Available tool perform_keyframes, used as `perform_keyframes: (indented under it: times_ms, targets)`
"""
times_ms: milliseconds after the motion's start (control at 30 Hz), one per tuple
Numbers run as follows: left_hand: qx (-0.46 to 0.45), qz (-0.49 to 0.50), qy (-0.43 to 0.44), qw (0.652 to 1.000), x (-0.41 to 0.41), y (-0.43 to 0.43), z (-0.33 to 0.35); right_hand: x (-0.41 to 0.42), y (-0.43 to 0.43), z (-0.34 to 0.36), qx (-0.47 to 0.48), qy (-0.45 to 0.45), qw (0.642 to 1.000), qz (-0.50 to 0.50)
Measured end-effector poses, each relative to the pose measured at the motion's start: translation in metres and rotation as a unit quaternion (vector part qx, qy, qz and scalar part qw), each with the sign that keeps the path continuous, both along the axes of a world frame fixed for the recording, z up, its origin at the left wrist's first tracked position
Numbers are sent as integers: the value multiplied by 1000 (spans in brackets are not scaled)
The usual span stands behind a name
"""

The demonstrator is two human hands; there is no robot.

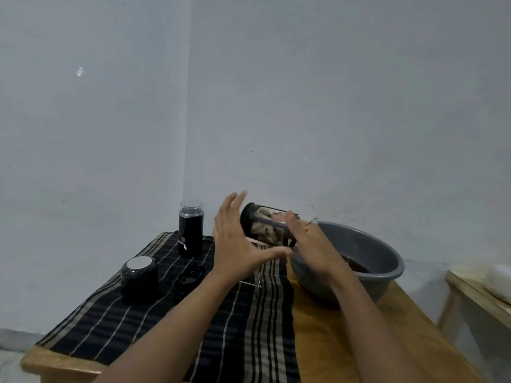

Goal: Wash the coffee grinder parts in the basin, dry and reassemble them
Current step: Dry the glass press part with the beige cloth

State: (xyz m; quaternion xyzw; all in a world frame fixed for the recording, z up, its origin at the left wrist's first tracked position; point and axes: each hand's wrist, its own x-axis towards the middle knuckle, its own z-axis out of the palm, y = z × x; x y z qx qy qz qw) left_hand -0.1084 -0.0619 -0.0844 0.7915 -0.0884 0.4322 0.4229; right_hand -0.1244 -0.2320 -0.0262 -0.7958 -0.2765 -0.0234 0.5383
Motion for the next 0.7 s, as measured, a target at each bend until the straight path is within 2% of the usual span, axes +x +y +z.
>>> perform_keyframes:
  times_ms: [33,67,100,133,167,233,267,333,367,400,433,467,533,567,600,633,667,700]
  targets:
    - [-129,-104,65,984,-5,-2,2,0,-1,1,18,-3,1000,0]
    - [-259,-209,133,934,-5,-3,5,0,0,2,34,-5,999,3]
    - [-359,-273,205,868,-4,-5,9,0,2,1,40,-5,999,5]
    - [-426,-302,253,815,-3,-6,14,0,3,-2,41,-13,999,7]
    - [-466,-298,273,787,1,-7,18,1,3,-6,31,-35,999,7]
    - [-514,-263,265,772,5,-7,22,0,3,-12,-45,-92,995,17]
    - [-532,-244,253,770,7,-8,24,-2,3,-13,-134,-119,984,22]
    - [-543,-184,228,787,9,-13,27,-4,4,-16,-344,-164,924,-1]
    - [-531,-150,215,806,9,-18,27,-6,5,-16,-409,-188,893,-23]
    - [-519,-138,199,820,8,-24,27,-5,7,-19,-426,-195,883,-38]
    - [-506,-137,178,833,7,-30,28,-5,9,-20,-411,-189,891,-43]
    - [-490,-142,152,847,3,-33,30,-10,11,-20,-366,-160,916,-38]
    - [-465,-160,98,865,0,-32,29,-16,13,-18,-211,-60,975,16]
    - [-455,-172,80,870,-1,-29,27,-18,12,-20,-97,6,991,87]
    - [-445,-185,66,874,-3,-26,27,-22,11,-21,36,90,981,166]
    - [-433,-208,54,876,-2,-24,27,-22,10,-25,161,194,940,230]
    - [-421,-242,53,873,-2,-22,27,-21,8,-32,253,255,893,272]
    - [-412,-271,65,868,0,-18,31,-22,5,-34,301,270,872,277]
